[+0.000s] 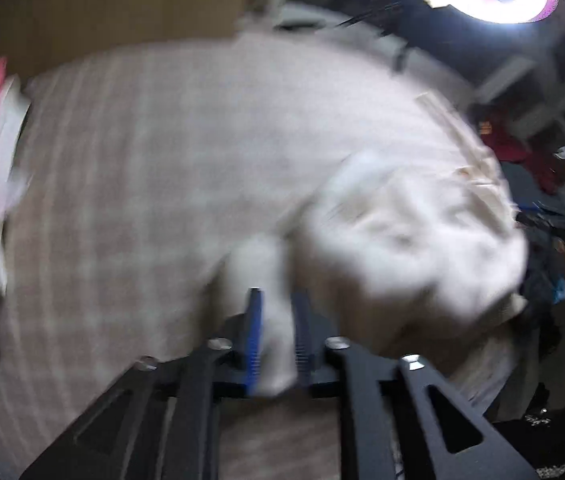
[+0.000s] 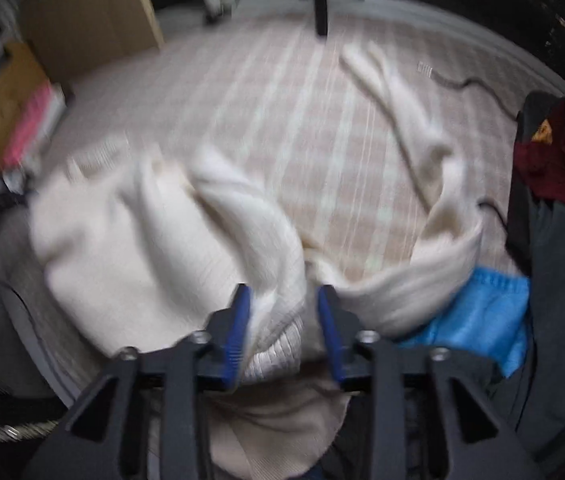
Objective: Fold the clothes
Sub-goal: 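Grasp the sweater hem with the left gripper while the right gripper grasps another hem point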
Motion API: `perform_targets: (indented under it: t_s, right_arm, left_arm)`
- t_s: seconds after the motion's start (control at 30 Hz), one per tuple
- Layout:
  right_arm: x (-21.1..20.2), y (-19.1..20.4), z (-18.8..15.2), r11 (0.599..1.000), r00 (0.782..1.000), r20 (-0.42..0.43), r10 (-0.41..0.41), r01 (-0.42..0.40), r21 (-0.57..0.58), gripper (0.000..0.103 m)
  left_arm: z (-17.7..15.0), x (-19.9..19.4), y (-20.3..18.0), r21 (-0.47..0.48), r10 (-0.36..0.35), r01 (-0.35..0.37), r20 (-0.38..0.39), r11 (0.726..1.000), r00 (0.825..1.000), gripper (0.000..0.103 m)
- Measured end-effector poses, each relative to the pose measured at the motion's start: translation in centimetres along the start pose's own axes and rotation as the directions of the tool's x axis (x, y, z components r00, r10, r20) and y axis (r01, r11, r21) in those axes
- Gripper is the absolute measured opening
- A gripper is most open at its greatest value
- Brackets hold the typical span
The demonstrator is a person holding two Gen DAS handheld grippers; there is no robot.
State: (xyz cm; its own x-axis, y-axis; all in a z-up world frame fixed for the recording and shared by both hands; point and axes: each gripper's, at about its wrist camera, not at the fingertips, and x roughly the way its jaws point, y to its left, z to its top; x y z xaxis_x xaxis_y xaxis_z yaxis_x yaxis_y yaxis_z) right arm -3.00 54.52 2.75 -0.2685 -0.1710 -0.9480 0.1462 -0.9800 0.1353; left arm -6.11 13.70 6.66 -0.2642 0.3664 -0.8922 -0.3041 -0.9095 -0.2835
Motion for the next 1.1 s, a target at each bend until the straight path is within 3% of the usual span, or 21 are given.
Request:
perform_targets:
  t_s: [0.13,0.3,0.43,0.57,0.7,0.73,0.77,0.83,0.93,1.03,1.1]
  right_arm:
    - [-0.2,-0.2,2.5,1.000,0.998,0.059,0.012,-0.011,-0.025,0.038]
    - [2.9,1.4,2.7,0.996,1.000,0.007,0.027,-0.026,-0.080,0.038]
    - [5.2,2.8,2.5,0.990,1.000,-0.020,0.013,-0.016,-0.141,0.038]
    - [6.5,2.6,2.9,0.991,0.999,-0.026,0.032,-0.035,-0.129,0.040]
    - [6.7,2.0,3.0,0.991,0.999,-0.021,0.028,-0.030,-0.127,0.046]
    - [6.5,1.7,3.1,0.992,0.999,-0.014,0.037,-0.038,-0.117,0.046]
    - [6.3,1.5,3.1,0.993,0.999,-0.007,0.049,-0.049,-0.105,0.046]
    - [6.0,0.8,3.2,0.995,0.998,0.009,0.057,-0.056,-0.079,0.046]
    - [5.1,0.3,3.3,0.994,0.998,0.031,0.058,-0.056,-0.089,0.046]
    - [5.4,1.5,3.4,0.981,0.994,0.029,0.105,-0.099,-0.165,0.046]
    - [6.7,3.0,3.7,0.966,0.994,-0.001,0.111,-0.108,-0.237,0.046]
  left_arm:
    - [2.7,3.2,-3.7,0.151,0.048,-0.044,-0.025,0.988,0.999,0.040]
    - [3.6,6.9,-6.7,0.300,0.168,-0.144,-0.055,0.943,0.984,0.037]
    - [4.1,7.2,-8.1,0.374,0.117,-0.094,-0.039,0.922,0.992,0.037]
    - [4.5,10.5,-8.2,0.431,0.137,-0.078,-0.108,0.899,0.985,0.037]
    - [5.0,11.6,-7.5,0.445,0.114,-0.057,-0.103,0.894,0.988,0.030]
    - [5.2,11.5,-7.2,0.443,0.110,-0.055,-0.100,0.895,0.989,0.013]
    - [5.6,11.3,-6.6,0.414,0.088,-0.034,-0.112,0.909,0.990,0.006]
    - [6.2,10.7,-5.4,0.353,0.039,0.012,-0.138,0.936,0.990,0.006]
    - [7.0,7.9,-4.2,0.305,-0.009,0.041,-0.103,0.951,0.995,0.006]
    - [8.4,4.7,-2.2,0.222,-0.094,0.102,-0.047,0.970,0.994,0.006]
    - [9.3,4.2,-1.0,0.180,-0.088,0.088,-0.010,0.980,0.996,0.006]
